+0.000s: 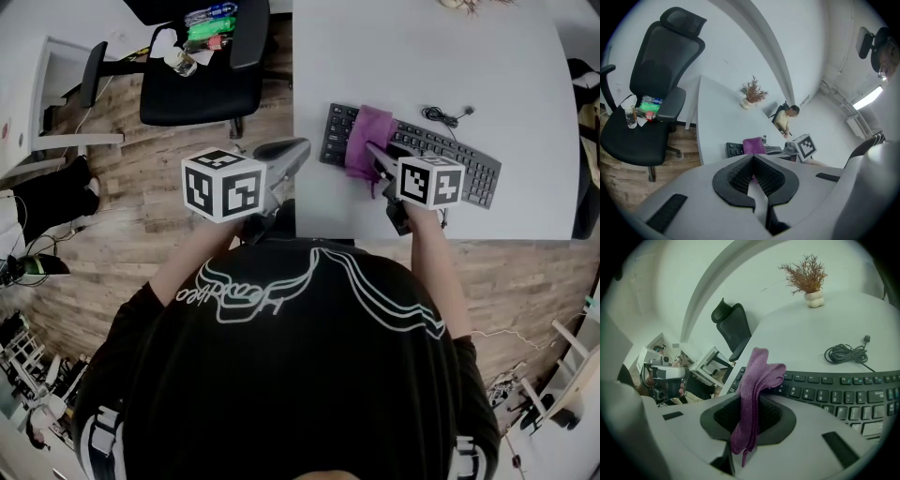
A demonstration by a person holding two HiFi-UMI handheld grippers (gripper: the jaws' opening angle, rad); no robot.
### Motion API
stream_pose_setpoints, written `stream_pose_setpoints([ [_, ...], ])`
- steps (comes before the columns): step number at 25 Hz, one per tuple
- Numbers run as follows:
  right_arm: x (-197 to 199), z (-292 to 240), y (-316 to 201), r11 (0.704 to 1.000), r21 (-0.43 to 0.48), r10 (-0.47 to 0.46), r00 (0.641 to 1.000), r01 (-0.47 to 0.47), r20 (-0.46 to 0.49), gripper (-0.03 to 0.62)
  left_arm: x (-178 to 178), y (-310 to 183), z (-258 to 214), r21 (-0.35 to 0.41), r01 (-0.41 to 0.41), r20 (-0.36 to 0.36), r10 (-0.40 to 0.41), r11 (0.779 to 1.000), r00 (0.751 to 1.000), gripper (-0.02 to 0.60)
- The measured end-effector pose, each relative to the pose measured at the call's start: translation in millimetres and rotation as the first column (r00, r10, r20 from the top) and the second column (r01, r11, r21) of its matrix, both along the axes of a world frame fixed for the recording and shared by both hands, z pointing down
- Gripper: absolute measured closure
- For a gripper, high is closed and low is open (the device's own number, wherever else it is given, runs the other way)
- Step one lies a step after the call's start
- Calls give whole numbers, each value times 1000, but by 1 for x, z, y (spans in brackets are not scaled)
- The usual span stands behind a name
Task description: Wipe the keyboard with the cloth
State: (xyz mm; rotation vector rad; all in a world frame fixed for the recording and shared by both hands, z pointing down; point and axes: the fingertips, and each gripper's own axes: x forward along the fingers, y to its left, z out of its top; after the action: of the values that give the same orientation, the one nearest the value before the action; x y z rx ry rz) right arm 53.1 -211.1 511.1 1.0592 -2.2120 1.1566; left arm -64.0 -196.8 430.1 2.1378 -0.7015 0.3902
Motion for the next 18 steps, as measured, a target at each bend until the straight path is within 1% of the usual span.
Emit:
stream_pose_setpoints([
  [8,43,4,11,998,-18,58,998,-58,-16,539,27,4,-1,0,-31,1,31,1000,1000,577],
  [11,53,3,12,998,-6,70,997,-70,-19,539,35,6,0,-1,-44,2,44,999,999,577],
  [18,87,4,19,993,-9,118,993,-118,-25,539,51,9,0,-1,-59,6,59,998,998,577],
])
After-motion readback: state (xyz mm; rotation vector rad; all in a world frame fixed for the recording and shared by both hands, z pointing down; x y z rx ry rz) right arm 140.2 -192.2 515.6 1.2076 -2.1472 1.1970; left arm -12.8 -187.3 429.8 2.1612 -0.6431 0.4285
